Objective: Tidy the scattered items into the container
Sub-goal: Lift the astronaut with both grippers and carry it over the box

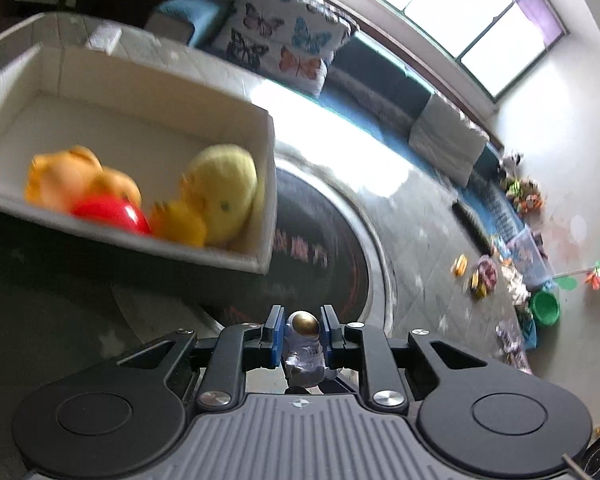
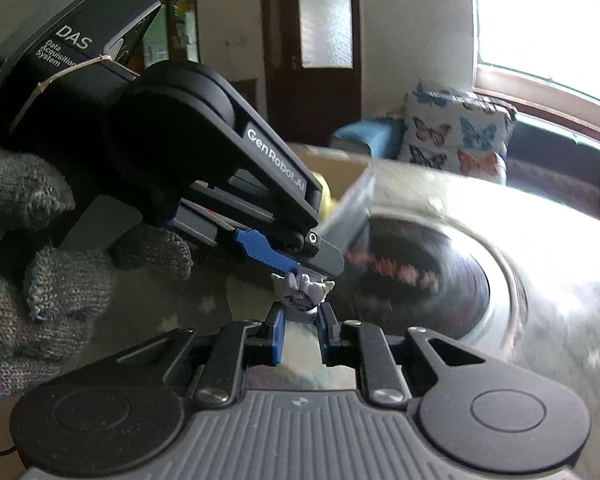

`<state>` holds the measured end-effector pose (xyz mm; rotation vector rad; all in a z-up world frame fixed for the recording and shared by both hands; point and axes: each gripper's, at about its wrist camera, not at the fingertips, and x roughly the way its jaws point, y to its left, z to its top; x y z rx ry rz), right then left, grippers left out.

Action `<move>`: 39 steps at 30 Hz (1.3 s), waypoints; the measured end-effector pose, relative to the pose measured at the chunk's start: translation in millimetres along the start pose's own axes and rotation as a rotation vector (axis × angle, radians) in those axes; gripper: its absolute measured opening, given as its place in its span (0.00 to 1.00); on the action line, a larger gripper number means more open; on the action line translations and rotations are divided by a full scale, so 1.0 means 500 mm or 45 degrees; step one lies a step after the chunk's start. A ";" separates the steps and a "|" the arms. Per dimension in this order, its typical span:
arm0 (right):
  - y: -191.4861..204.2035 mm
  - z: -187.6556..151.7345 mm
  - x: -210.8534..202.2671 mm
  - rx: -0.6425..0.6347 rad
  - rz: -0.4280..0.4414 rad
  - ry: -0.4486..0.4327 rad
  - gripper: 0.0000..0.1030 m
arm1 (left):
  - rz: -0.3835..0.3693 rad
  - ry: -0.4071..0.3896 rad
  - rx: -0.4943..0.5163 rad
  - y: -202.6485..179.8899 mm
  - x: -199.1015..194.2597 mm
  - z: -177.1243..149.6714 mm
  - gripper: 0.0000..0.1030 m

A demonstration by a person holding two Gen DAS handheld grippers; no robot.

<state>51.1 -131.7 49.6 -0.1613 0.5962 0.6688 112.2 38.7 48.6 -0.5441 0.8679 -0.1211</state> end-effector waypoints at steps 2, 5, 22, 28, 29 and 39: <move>0.006 0.023 0.011 -0.023 0.017 -0.022 0.15 | 0.007 -0.035 -0.008 0.007 -0.012 0.018 0.20; 0.015 0.058 0.027 -0.058 0.042 -0.054 0.15 | 0.022 -0.088 -0.031 0.024 -0.029 0.046 0.20; 0.072 0.139 0.162 -0.124 0.170 -0.038 0.15 | 0.136 -0.197 -0.178 0.161 -0.061 0.128 0.20; 0.081 0.133 0.191 -0.115 0.184 -0.003 0.15 | 0.161 -0.194 -0.214 0.190 -0.058 0.129 0.20; 0.081 0.134 0.194 -0.113 0.187 0.000 0.15 | 0.165 -0.195 -0.218 0.193 -0.059 0.129 0.20; 0.086 0.140 0.210 -0.112 0.182 0.006 0.16 | 0.183 -0.196 -0.266 0.219 -0.053 0.132 0.20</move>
